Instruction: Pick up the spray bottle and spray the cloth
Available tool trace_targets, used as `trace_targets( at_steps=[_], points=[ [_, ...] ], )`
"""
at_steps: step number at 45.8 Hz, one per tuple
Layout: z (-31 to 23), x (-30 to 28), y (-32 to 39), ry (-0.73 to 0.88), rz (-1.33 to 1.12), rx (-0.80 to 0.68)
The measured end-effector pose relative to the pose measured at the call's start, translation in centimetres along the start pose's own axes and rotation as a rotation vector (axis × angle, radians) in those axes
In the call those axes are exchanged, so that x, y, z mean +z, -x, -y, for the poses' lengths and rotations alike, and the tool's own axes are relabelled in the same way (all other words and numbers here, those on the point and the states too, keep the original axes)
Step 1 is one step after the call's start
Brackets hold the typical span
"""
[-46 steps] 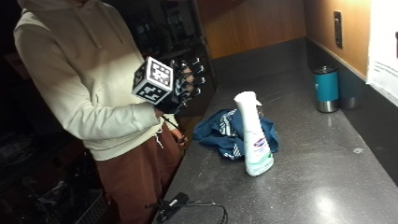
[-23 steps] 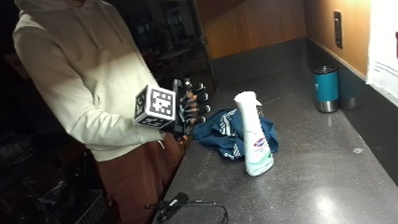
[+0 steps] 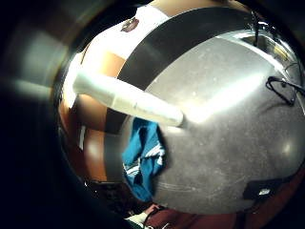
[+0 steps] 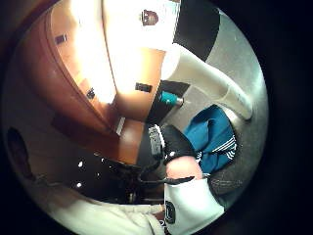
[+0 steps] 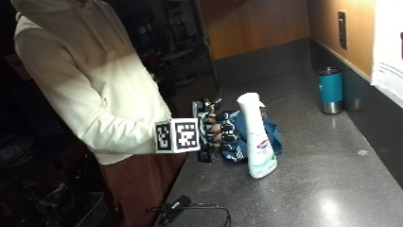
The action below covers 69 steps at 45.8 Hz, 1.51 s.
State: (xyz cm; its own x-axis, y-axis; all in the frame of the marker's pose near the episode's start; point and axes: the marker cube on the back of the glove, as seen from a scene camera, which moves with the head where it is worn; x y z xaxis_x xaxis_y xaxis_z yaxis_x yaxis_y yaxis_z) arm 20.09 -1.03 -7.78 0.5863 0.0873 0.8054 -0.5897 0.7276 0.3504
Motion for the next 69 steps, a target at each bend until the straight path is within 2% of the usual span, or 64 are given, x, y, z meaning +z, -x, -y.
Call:
trace_targets(
  at_steps=[23,38,53,55,59,64,69],
  points=[
    [3.1,4.7,-1.1,0.098,0.056,0.051],
    [6.6,8.4,0.4,0.18,0.214,0.07],
    [9.0,11.2,1.8,0.283,0.209,0.101],
    [8.2,11.5,2.0,0.363,0.177,0.089],
    [5.9,11.9,2.3,0.626,0.007,0.007],
    [8.6,13.5,5.0,0.568,-0.149,-0.097],
    [10.2,12.8,8.6,0.636,-0.292,-0.213]
  ],
)
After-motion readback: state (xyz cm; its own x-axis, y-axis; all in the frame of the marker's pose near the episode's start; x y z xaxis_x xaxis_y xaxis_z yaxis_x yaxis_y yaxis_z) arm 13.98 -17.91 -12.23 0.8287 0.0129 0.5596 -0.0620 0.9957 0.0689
